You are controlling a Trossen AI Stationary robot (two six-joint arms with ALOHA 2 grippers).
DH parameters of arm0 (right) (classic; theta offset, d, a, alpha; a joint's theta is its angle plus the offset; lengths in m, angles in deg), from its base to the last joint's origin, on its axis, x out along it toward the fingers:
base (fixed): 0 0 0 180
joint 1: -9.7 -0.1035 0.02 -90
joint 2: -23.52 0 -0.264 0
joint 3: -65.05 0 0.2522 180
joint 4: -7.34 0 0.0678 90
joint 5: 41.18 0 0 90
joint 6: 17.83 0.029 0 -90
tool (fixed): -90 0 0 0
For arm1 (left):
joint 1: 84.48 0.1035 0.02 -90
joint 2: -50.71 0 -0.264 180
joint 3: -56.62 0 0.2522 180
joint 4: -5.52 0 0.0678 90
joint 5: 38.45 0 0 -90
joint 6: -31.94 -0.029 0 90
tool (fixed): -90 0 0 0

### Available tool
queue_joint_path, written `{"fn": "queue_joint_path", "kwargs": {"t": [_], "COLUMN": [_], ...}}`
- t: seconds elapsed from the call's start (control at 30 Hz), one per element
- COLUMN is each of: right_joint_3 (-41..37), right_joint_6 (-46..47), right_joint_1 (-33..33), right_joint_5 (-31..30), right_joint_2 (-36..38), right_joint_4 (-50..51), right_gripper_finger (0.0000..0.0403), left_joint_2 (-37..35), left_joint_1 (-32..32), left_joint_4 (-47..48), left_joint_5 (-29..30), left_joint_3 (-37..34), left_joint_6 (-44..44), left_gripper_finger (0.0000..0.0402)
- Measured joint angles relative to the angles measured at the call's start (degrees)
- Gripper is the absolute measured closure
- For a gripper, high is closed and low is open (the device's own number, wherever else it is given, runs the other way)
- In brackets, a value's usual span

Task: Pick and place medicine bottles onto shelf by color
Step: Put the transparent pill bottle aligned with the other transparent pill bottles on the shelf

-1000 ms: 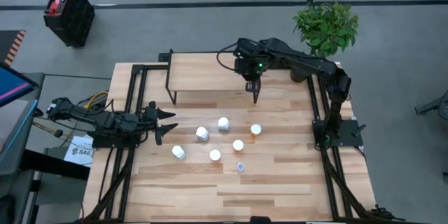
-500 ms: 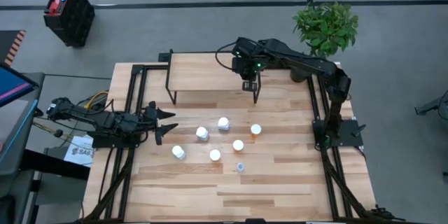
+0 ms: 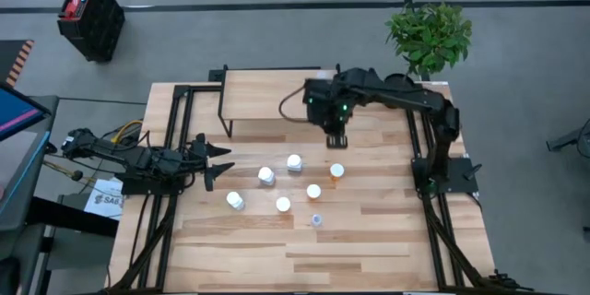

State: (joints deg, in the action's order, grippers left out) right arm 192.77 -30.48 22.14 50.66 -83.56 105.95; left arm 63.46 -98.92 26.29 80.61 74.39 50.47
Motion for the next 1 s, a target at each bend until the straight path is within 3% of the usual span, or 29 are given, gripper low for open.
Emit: {"fn": "queue_joint_path", "kwargs": {"t": [0.47,0.67,0.8,1.0], "right_joint_3": [0.0,0.0,-2.1,-5.1], "right_joint_6": [5.6,22.7,27.9,28.3], "right_joint_1": [-16.7,-21.2,-23.1,-25.9], "right_joint_5": [1.3,1.2,1.1,1.1], "right_joint_2": [0.0,0.0,-0.1,0.0], "right_joint_4": [-0.6,-2.0,-3.8,-12.7], "right_gripper_finger": [0.029,0.0287,0.0256,0.017], "left_joint_2": [0.0,0.0,0.0,0.0], "left_joint_1": [0.0,0.0,0.0,0.0], "left_joint_4": [0.0,0.0,0.0,0.1], "left_joint_5": [-0.3,-0.3,-0.4,-2.3], "left_joint_3": [0.0,0.0,0.0,0.0], "left_joint_6": [-2.4,-5.5,-5.7,-5.7], "left_gripper_finger": [0.018,0.018,0.018,0.018]}}
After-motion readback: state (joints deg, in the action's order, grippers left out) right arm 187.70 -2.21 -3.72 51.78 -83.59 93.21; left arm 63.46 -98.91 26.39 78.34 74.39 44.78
